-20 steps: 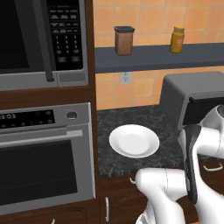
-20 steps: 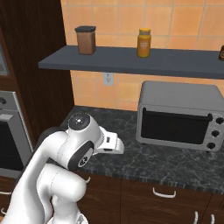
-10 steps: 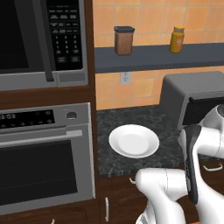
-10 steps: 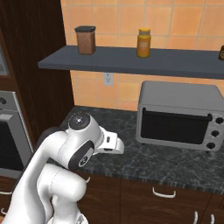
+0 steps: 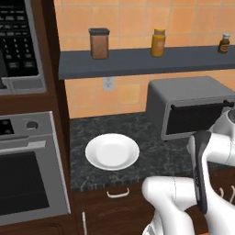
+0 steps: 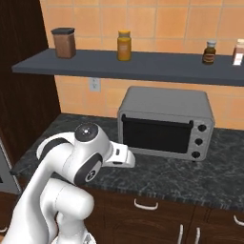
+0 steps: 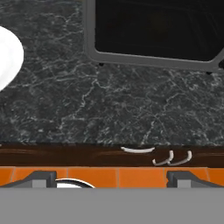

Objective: Pick up the kebab skewer and baguette bread, and place them inside the toaster oven. Close the toaster oven door and start by setting the timer.

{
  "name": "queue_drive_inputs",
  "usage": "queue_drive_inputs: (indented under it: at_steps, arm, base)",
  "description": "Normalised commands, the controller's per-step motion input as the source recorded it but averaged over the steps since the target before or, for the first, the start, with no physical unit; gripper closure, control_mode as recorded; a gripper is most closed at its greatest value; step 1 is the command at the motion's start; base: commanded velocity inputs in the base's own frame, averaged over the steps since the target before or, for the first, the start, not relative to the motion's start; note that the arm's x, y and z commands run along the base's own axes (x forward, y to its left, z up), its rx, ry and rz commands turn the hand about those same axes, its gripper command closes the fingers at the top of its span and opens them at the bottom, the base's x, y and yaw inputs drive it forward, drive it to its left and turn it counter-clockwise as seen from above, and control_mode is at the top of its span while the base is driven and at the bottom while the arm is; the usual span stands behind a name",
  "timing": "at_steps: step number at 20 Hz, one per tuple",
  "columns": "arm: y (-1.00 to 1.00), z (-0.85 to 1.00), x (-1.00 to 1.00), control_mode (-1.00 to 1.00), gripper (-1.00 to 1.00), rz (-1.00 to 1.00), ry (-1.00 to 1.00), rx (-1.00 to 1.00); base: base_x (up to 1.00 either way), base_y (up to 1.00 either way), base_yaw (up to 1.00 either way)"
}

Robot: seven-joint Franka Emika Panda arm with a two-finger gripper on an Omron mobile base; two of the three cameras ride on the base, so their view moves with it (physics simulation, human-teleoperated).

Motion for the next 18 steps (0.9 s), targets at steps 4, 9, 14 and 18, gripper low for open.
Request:
queue_drive_inputs:
  at_steps: [4, 9, 14, 18]
  arm:
    - [0.0, 0.0, 0.0, 1.0, -1.0, 0.0, 0.0, 0.0]
    - [0.0, 0.0, 0.0, 1.0, -1.0, 0.0, 0.0, 0.0]
    - [0.0, 0.0, 0.0, 1.0, -1.0, 0.0, 0.0, 0.0]
    - [0.0, 0.0, 0.0, 1.0, -1.0, 0.0, 0.0, 0.0]
  base:
    - [0.0, -0.49, 0.0]
    - [0.04, -0.42, 0.0]
    - [0.09, -0.44, 0.0]
    - [0.15, -0.25, 0.0]
